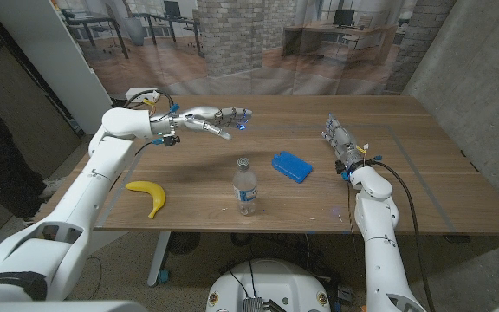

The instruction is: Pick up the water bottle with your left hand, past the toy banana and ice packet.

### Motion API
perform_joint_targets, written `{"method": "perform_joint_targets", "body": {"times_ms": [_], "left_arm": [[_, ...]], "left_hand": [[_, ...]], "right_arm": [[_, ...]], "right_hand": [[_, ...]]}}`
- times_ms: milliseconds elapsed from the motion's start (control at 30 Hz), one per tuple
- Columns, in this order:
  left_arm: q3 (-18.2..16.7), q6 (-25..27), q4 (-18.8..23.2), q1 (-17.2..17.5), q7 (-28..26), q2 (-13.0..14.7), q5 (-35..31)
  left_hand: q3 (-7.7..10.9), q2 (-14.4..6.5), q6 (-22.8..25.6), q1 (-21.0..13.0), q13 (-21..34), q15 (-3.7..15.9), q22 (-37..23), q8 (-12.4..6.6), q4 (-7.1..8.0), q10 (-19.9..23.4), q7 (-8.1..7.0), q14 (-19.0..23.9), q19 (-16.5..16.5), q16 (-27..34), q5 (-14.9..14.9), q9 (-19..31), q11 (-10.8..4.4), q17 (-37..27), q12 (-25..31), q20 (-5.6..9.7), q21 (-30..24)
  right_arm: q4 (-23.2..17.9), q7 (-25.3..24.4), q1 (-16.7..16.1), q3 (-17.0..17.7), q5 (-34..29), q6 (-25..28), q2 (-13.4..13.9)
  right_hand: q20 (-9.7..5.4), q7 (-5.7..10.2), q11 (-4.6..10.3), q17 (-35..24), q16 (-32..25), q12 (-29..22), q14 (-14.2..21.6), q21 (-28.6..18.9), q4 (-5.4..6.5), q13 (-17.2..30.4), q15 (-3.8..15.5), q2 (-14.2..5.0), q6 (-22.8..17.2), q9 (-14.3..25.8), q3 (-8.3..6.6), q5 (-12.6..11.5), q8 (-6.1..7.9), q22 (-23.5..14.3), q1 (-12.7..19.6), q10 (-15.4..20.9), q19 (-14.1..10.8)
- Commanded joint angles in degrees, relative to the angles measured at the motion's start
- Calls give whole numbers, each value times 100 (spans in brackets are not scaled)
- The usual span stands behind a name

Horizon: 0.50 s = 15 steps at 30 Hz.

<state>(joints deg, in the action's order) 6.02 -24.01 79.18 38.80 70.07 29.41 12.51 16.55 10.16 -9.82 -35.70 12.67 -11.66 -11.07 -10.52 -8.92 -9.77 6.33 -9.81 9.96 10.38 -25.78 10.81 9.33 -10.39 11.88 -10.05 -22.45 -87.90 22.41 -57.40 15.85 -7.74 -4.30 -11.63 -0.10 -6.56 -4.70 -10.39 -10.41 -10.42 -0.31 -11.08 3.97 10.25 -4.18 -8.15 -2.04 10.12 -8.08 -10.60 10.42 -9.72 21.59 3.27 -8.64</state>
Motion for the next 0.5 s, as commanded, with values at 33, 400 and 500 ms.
{"method": "perform_joint_targets", "body": {"times_ms": [33,400,500], "left_arm": [[52,-116,97,-49,326,-6,227],[194,-104,333,-126,564,22,248],[235,-112,409,-151,644,32,267]], "left_hand": [[-78,6,-1913,-68,29,-37,-19,-44,13,-1259,422,-1205,358,13,-51,9,56,-21,45,-4,25],[-232,16,-1922,-33,33,-48,-24,-45,49,-1295,524,-1250,369,15,-112,8,119,-24,53,-6,53],[-268,15,-1921,-26,34,-49,-26,-47,57,-1297,533,-1257,372,17,-126,8,131,-25,57,-14,59]], "right_arm": [[22,-47,54,-44,-47,-3,0],[-63,-65,-28,2,-8,-10,-18],[-74,-68,-44,11,4,-16,-24]], "right_hand": [[14,-55,-44,-19,-49,-35,-4,-35,20,14,-53,14,-3,21,-10,-24,33,-32,-44,-12,-62],[14,-54,-45,-17,-50,-36,2,-34,18,14,-55,19,-7,21,-11,-26,35,-32,-58,-8,-61],[14,-51,-43,-17,-48,-36,-1,-34,17,14,-57,19,-6,21,-12,-27,35,-32,-62,-8,-61]]}}
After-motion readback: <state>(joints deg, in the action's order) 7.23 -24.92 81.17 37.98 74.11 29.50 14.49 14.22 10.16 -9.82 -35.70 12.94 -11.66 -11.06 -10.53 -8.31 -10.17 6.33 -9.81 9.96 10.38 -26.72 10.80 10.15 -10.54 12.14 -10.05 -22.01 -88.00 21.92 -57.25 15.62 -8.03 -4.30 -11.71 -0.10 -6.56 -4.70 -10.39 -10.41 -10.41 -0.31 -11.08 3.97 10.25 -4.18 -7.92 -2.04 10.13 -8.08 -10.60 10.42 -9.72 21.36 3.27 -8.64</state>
